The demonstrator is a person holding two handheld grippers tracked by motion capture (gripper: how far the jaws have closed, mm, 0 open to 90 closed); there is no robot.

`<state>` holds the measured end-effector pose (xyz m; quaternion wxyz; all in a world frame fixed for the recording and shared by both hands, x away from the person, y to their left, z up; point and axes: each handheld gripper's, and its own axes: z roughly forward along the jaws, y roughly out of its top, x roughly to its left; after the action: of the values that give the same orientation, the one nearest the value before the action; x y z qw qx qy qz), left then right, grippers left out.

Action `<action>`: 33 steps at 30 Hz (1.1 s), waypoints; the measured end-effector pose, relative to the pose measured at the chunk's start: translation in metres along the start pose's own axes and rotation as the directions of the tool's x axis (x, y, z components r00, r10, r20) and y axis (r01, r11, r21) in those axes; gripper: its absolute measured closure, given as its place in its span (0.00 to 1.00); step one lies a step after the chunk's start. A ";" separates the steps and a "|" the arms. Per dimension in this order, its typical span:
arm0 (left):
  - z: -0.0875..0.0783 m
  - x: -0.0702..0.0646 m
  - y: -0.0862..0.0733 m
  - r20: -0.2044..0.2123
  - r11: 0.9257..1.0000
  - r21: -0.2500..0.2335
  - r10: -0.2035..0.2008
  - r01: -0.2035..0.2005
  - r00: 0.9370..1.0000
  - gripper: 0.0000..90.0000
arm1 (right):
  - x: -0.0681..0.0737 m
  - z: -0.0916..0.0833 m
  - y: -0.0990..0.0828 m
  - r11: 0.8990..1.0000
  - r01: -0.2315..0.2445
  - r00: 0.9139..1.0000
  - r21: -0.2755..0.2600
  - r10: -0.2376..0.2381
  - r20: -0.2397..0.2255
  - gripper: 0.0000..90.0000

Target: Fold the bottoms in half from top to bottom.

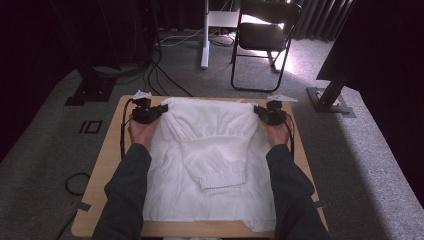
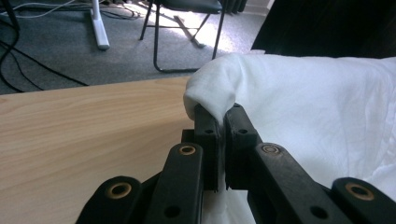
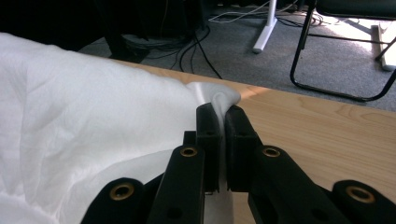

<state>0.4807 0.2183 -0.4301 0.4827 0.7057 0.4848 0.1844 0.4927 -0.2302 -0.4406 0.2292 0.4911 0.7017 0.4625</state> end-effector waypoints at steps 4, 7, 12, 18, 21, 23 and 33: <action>-0.012 -0.005 -0.006 0.022 0.999 -0.024 0.022 -0.021 1.000 0.96 | 0.001 -0.011 -0.008 1.000 0.002 1.000 -0.015 -0.002 -0.026 0.96; -0.023 -0.011 -0.012 0.035 0.998 -0.035 0.044 -0.043 0.998 0.96 | 0.004 -0.022 -0.013 0.999 0.013 0.999 -0.031 -0.015 -0.044 0.96; -0.046 -0.021 -0.022 0.064 0.996 -0.063 0.069 -0.065 0.996 0.96 | 0.009 -0.044 -0.019 0.998 0.039 0.997 -0.053 -0.042 -0.070 0.95; -0.079 -0.038 -0.032 0.092 0.989 -0.098 0.115 -0.106 0.989 0.96 | 0.018 -0.077 -0.029 0.994 0.067 0.991 -0.091 -0.076 -0.109 0.95; -0.092 -0.046 -0.039 0.101 0.986 -0.106 0.136 -0.125 0.986 0.96 | 0.023 -0.090 -0.034 0.991 0.092 0.988 -0.099 -0.103 -0.114 0.95; -0.100 -0.050 -0.045 0.111 0.985 -0.109 0.147 -0.135 0.983 0.96 | 0.026 -0.100 -0.039 0.989 0.102 0.986 -0.105 -0.115 -0.121 0.95; -0.131 -0.069 -0.089 0.165 0.985 -0.104 0.152 -0.136 0.974 0.96 | 0.040 -0.142 -0.087 0.989 0.107 0.979 -0.103 -0.123 -0.162 0.95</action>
<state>0.3085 0.2302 -0.4314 0.5403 0.7292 0.3797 0.1791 0.3242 -0.2622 -0.4448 0.2184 0.3977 0.7232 0.5207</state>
